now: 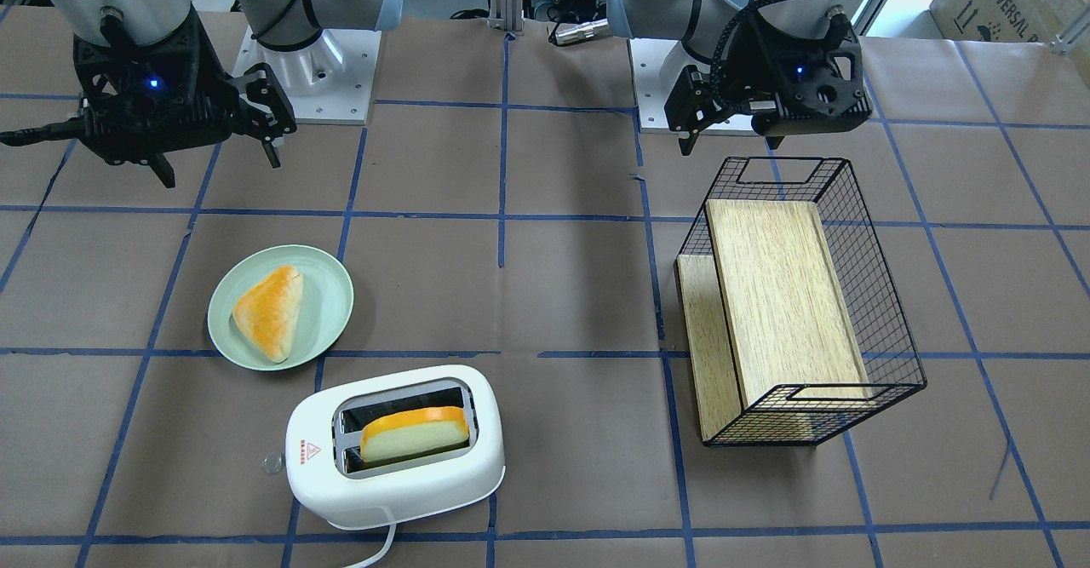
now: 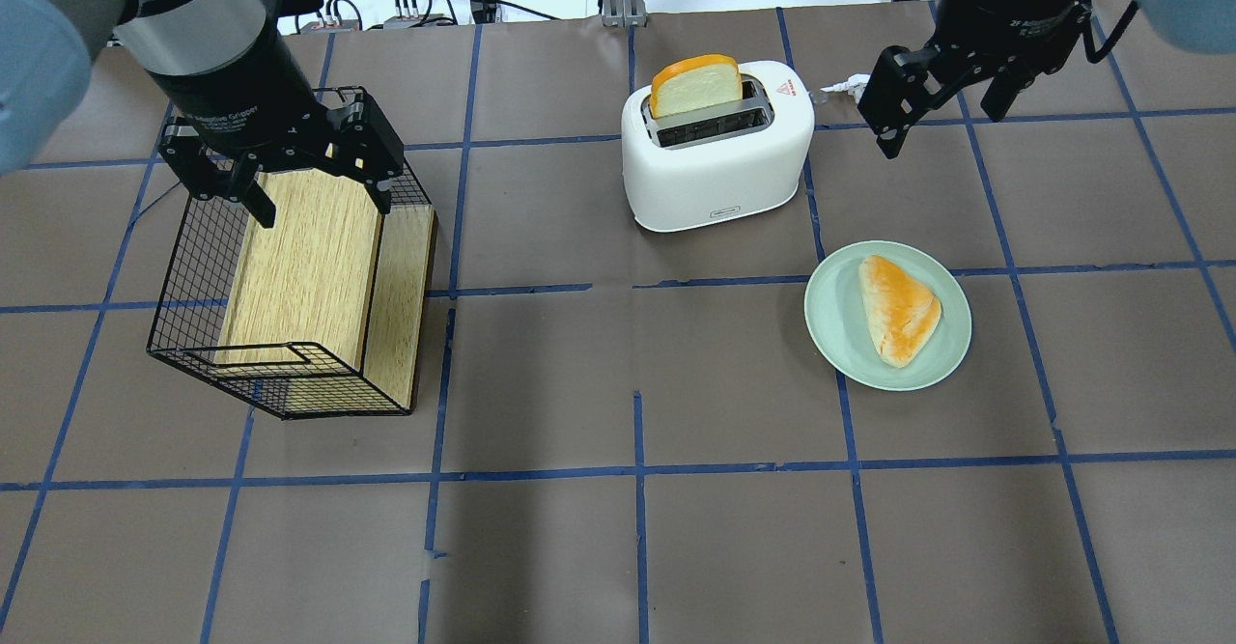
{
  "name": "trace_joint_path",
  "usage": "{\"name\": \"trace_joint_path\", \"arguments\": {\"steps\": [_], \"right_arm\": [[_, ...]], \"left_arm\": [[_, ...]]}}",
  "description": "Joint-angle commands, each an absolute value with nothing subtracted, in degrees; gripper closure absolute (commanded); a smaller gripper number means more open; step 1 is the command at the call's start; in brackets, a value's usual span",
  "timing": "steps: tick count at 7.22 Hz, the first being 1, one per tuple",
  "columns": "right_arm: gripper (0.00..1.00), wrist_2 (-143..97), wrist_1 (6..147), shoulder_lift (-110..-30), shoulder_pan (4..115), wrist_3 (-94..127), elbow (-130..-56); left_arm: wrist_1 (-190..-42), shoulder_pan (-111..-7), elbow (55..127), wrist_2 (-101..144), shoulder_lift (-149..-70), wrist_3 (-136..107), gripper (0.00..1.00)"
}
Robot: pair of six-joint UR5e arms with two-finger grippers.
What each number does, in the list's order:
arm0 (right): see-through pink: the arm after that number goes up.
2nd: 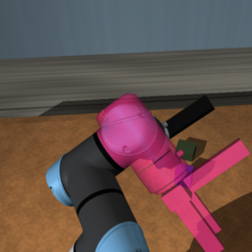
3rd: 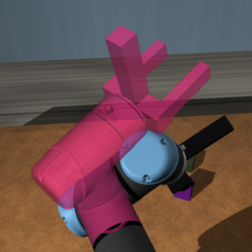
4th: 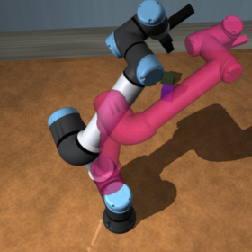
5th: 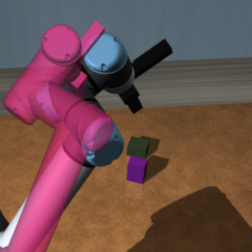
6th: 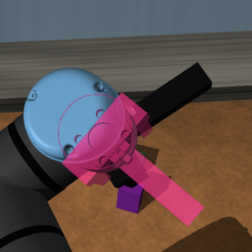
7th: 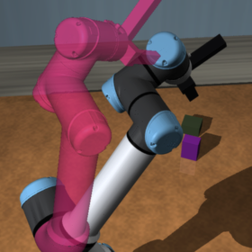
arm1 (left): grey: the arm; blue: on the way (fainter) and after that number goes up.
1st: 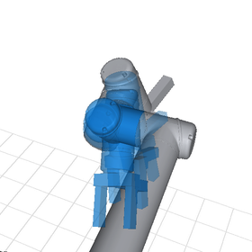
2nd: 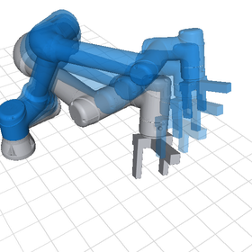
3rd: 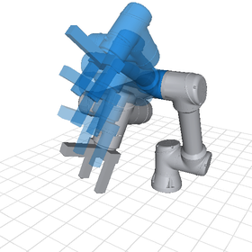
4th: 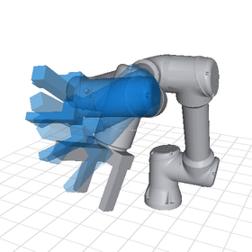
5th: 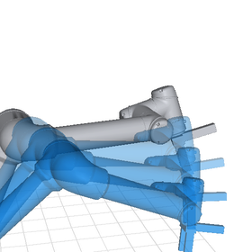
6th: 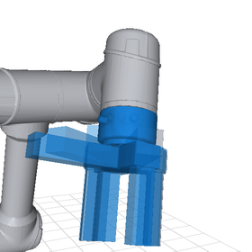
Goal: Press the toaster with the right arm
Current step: 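Move the right gripper toward the toaster's side lever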
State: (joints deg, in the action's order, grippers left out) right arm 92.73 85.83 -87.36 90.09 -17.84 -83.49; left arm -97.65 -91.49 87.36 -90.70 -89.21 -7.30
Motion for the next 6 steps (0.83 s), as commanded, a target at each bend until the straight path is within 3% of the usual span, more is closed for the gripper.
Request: {"name": "trace_joint_path", "arguments": {"steps": [1, 6], "right_arm": [[0.00, 92.64, 85.87, -87.36, 90.09, -17.75, -83.50], [0.01, 94.84, 88.42, -85.88, 89.91, -17.75, -82.97]], "left_arm": [[-97.65, -91.49, 87.36, -90.70, -89.21, -7.29, 0.00], [-97.65, -91.49, 87.36, -90.70, -89.21, -7.29, 0.00]]}}
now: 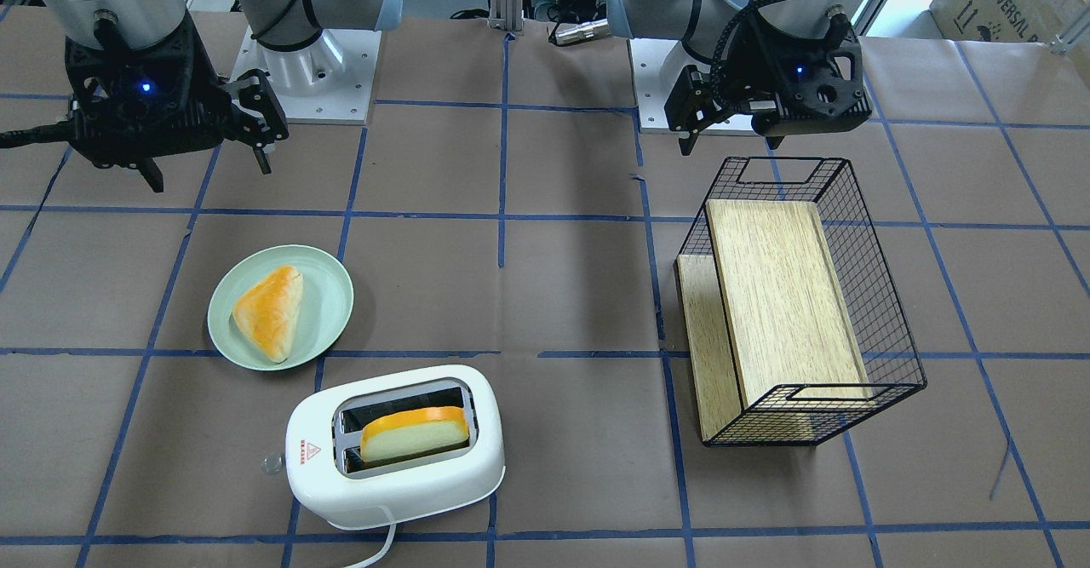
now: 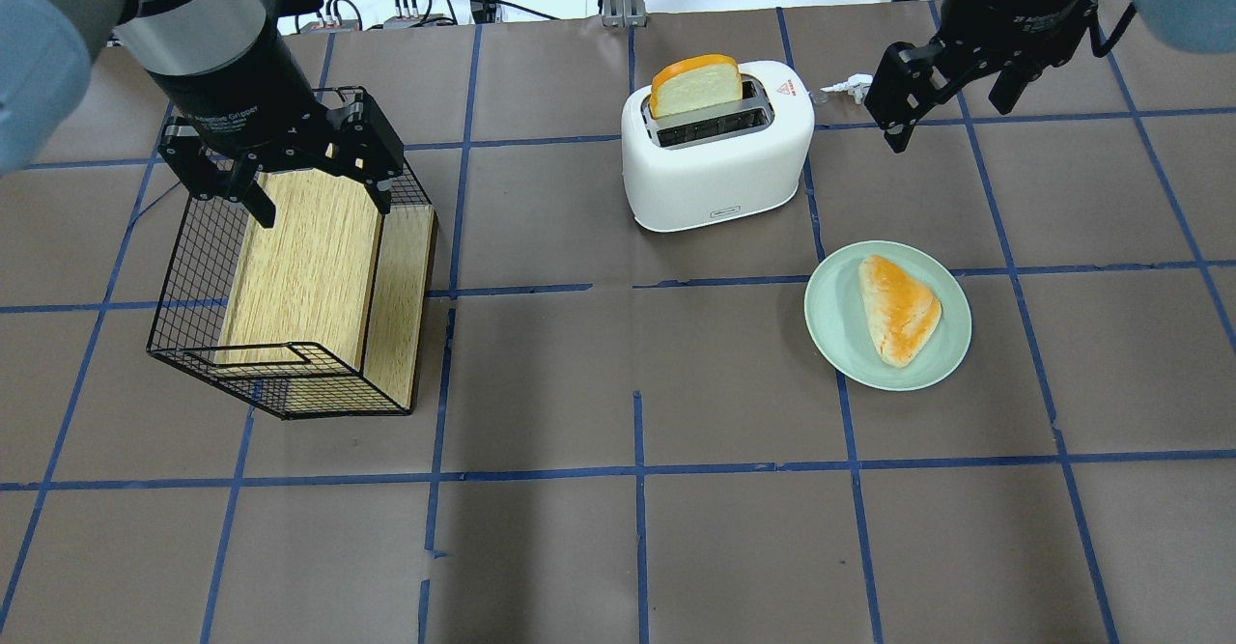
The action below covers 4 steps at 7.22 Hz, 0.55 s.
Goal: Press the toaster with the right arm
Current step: 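Move the right gripper toward the toaster's side lever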
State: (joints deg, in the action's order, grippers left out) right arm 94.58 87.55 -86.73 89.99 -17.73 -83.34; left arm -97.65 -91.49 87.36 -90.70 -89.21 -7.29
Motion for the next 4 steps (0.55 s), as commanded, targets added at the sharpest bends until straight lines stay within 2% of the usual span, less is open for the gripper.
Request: {"name": "trace_joint_path", "arguments": {"steps": [1, 2, 3, 4], "right_arm": [[0.14, 94.31, 88.94, -84.83, 89.65, -17.84, -82.36], [0.49, 92.39, 90.08, -83.25, 88.95, -18.10, -81.22], [0.88, 88.37, 90.09, -81.58, 87.21, -19.06, -79.21], [0.95, 83.72, 90.00, -78.34, 85.27, -19.77, -77.10]], "left_arm": [[-97.65, -91.49, 87.36, -90.70, -89.21, -7.29, 0.00], [-97.65, -91.49, 87.36, -90.70, -89.21, -7.29, 0.00], [-97.65, -91.49, 87.36, -90.70, -89.21, -7.29, 0.00], [-97.65, -91.49, 87.36, -90.70, -89.21, -7.29, 0.00]]}}
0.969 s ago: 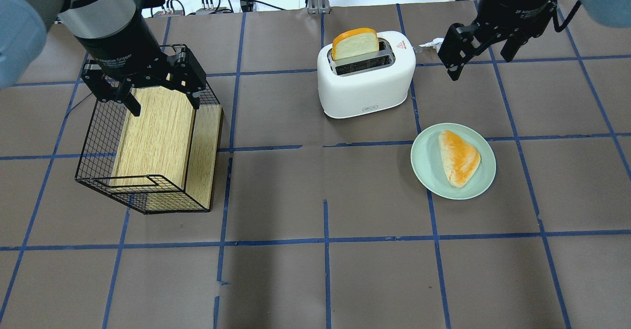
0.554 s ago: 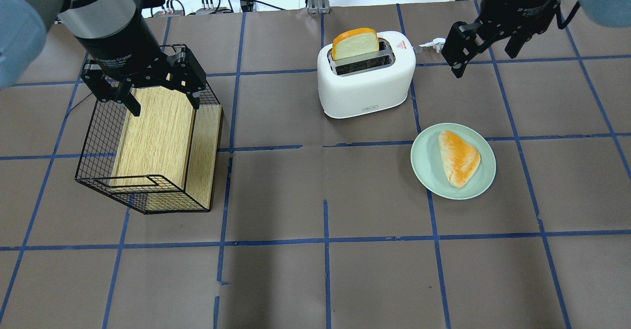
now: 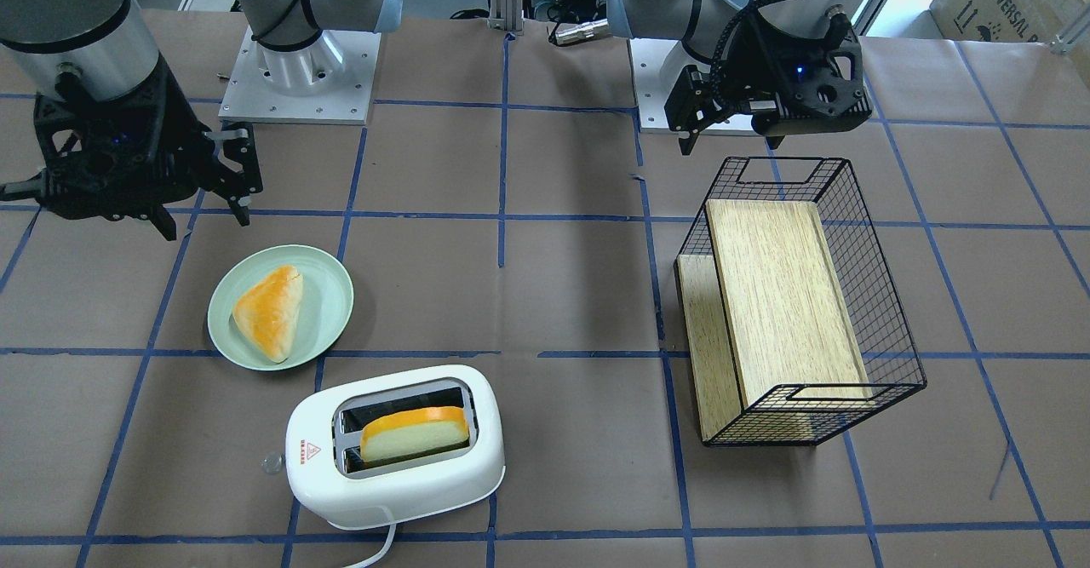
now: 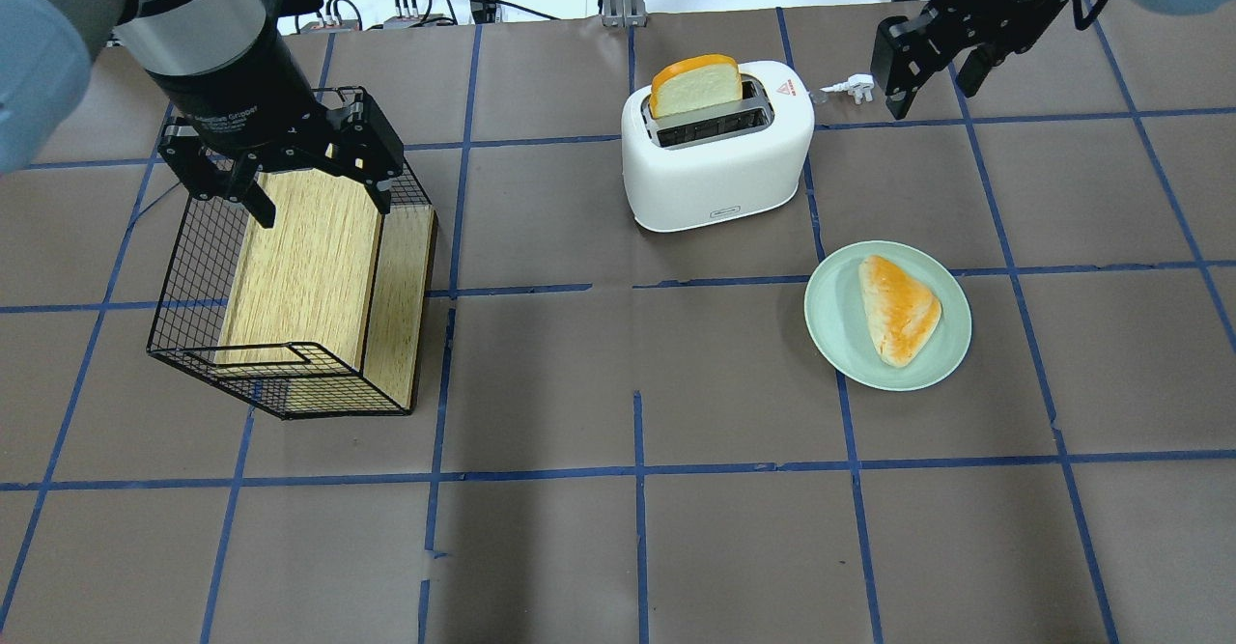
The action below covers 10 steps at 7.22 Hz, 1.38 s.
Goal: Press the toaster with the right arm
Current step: 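Move the right gripper toward the toaster's side lever, then lower the right gripper onto the toaster's grey lever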
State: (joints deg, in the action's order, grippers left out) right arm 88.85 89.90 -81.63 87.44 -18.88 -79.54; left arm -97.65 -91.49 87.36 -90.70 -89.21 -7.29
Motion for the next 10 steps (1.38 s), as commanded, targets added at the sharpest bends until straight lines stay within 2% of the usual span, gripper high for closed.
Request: {"name": "trace_joint_path", "arguments": {"steps": [1, 3, 8, 10], "right_arm": [[0.95, 80.19, 89.91, -75.61, 83.51, -21.52, -74.82], [0.95, 73.86, 90.00, -70.34, 81.92, -21.80, -72.17], [0.95, 68.12, 97.72, -59.43, 80.33, -21.88, -71.29], [0.95, 66.62, 97.13, -56.44, 80.42, -21.62, -66.91]], "left_arm": [[-97.65, -91.49, 87.36, -90.70, -89.21, -7.29, 0.00], [-97.65, -91.49, 87.36, -90.70, -89.21, -7.29, 0.00], [-97.65, -91.49, 87.36, -90.70, -89.21, -7.29, 0.00], [-97.65, -91.49, 87.45, -90.70, -89.21, -7.29, 0.00]]}}
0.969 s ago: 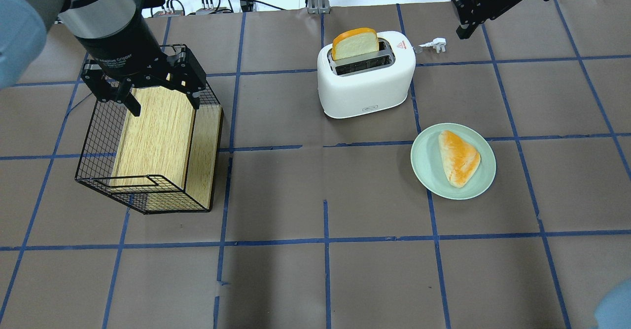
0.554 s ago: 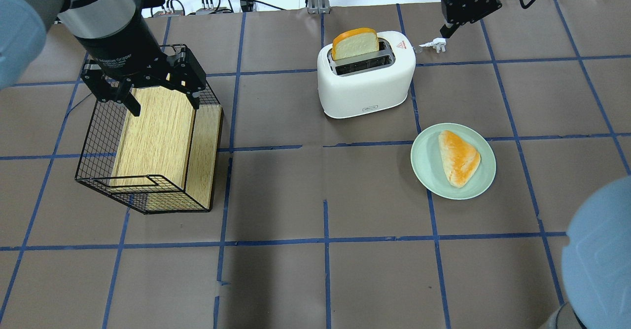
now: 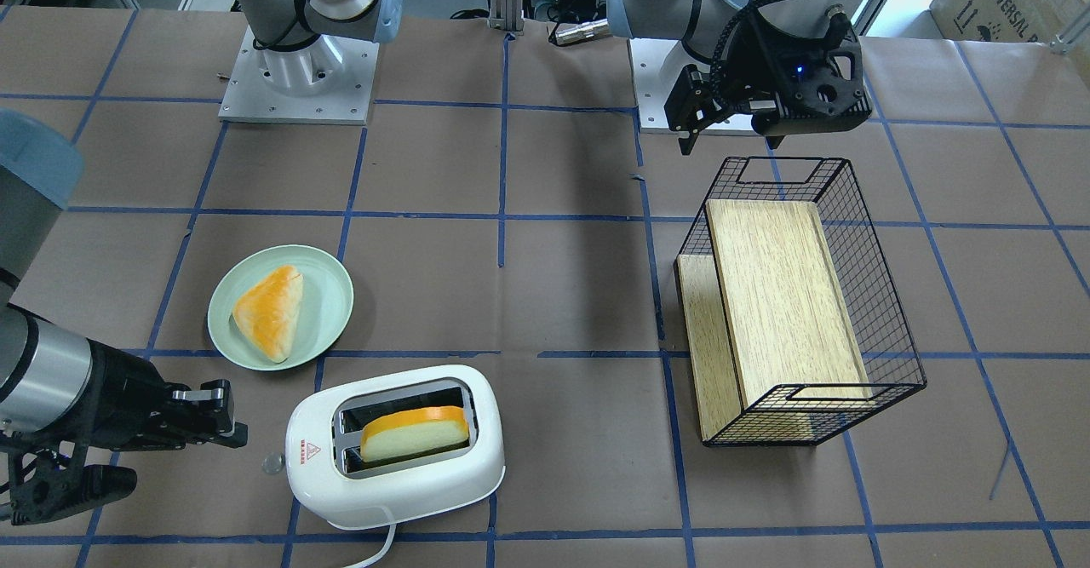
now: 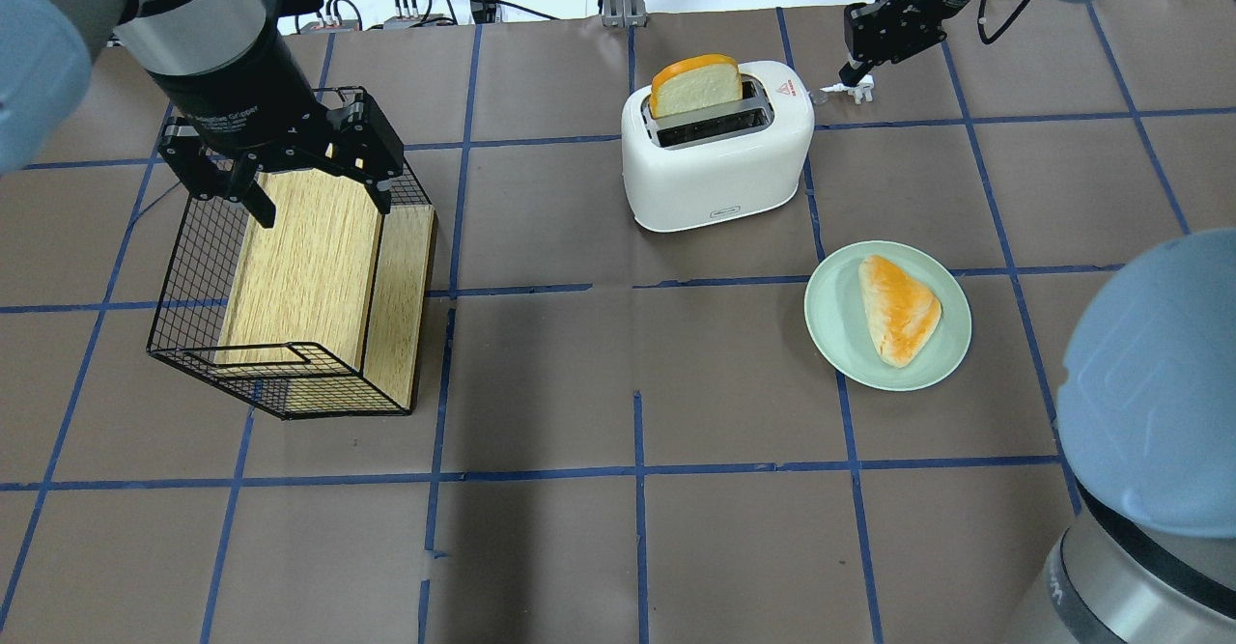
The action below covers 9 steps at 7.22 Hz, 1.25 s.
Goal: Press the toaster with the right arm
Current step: 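Lower the right gripper onto the toaster's grey lever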
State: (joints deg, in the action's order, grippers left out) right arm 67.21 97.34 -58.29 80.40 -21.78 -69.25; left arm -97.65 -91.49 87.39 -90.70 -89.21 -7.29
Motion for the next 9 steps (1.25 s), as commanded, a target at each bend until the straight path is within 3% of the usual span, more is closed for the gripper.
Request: {"name": "trace_joint_path", "arguments": {"steps": [1, 9], "right_arm": [[0.95, 66.62, 97.12, -56.16, 80.68, -21.62, -66.71], [0.95, 66.53, 97.21, -52.65, 81.12, -21.71, -66.62]], "left_arm": [[-97.65, -91.49, 87.45, -90.70, -89.21, -7.29, 0.00], [-97.65, -91.49, 87.36, -90.70, -89.21, -7.29, 0.00]]}}
